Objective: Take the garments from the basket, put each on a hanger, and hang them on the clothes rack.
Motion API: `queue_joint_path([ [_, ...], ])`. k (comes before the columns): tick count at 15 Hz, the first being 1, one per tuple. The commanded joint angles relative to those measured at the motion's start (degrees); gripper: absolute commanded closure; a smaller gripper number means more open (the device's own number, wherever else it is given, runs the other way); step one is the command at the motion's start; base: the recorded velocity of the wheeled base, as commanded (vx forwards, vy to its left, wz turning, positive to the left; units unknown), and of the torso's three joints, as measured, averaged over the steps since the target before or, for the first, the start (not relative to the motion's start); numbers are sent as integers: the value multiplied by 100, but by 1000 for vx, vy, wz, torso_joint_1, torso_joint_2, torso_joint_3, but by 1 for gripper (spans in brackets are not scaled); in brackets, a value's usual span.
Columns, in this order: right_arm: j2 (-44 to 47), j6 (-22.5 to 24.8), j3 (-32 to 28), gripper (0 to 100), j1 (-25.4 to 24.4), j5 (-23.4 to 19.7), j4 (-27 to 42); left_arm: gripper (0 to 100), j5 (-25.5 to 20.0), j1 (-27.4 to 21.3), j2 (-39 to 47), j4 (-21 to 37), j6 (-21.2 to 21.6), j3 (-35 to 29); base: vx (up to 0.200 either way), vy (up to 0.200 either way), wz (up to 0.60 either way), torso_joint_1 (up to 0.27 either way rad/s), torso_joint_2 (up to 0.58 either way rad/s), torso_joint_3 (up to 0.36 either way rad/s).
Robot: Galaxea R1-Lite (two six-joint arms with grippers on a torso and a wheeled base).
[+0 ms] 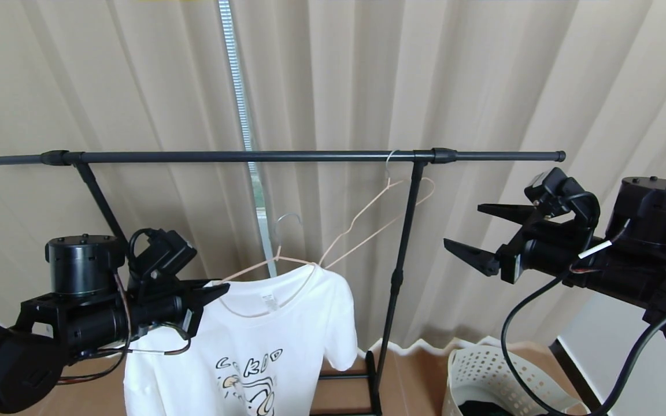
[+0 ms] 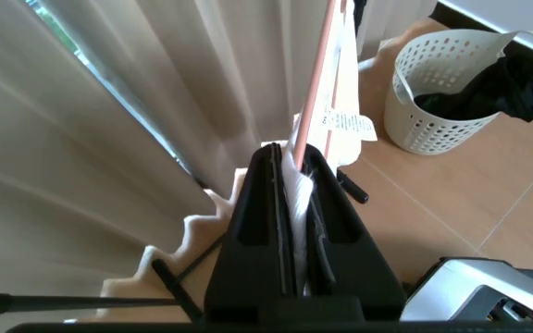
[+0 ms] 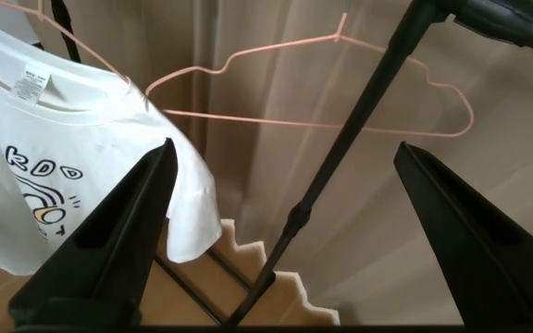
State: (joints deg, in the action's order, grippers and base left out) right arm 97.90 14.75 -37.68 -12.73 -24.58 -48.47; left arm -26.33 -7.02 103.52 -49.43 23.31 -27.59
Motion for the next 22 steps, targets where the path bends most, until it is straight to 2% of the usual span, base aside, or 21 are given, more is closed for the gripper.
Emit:
queue_joint_path([
  [1,10,2,-2,0,-2,-3,-5,100,84,8,230,-5,-2,-54,0,0,0,0,0,0],
  [4,1,2,-11,0,-2,-12,-5,100,366,17,379,-5,-19,-256,0,0,0,0,0,0],
  [7,18,2,-20,0,7,-12,-5,100,374,17,388,-5,-116,-493,0,0,0,0,0,0],
  [11,27,-7,-20,0,7,-21,-13,100,374,-27,362,-84,-933,-1047,0,0,0,0,0,0],
  [13,10,-7,-11,0,7,-12,-13,100,374,-36,388,-365,-1426,-1267,0,0,0,0,0,0],
  [17,-8,-7,6,0,7,-12,-13,100,392,-36,713,-471,-1777,-1759,0,0,0,0,0,0],
  [21,-17,-7,33,0,7,-12,-13,100,612,-36,1153,-471,-1856,-2251,0,0,0,0,0,0],
  [22,-17,2,42,0,7,-12,-13,100,620,-36,1443,-471,-1909,-2585,0,0,0,0,0,0],
])
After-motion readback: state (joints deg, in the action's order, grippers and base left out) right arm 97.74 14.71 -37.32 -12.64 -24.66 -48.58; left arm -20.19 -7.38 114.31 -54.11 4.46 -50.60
